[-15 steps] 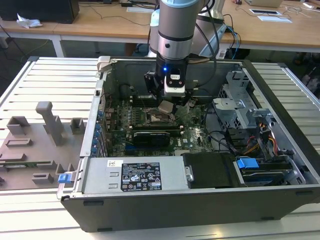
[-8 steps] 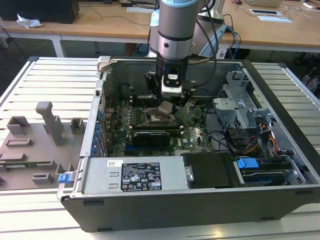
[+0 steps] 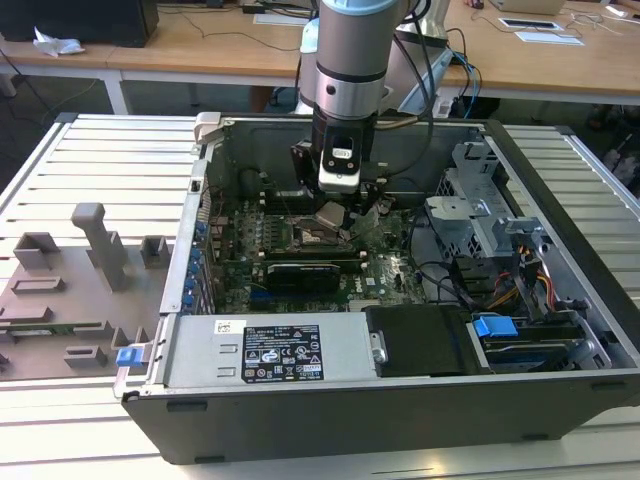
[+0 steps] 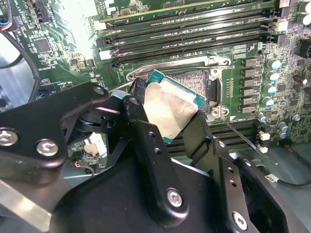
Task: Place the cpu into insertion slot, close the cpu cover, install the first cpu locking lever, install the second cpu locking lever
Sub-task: 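Place the cpu into insertion slot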
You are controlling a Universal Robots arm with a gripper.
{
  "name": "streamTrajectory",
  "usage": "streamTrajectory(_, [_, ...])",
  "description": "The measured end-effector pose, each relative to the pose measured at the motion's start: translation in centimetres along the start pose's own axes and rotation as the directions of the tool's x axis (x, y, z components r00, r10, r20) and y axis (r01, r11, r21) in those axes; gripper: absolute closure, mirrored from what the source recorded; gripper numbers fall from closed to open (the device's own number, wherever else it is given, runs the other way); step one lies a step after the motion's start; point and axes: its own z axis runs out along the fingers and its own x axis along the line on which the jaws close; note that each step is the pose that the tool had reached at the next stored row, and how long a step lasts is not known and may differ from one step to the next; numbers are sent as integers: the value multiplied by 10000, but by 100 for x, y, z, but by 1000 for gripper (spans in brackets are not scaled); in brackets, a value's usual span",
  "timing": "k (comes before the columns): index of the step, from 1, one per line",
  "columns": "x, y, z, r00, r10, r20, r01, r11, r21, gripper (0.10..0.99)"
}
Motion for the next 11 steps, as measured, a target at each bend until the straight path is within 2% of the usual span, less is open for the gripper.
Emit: streamTrajectory(11, [0,0,3,9977,675,9,-675,9977,5,541])
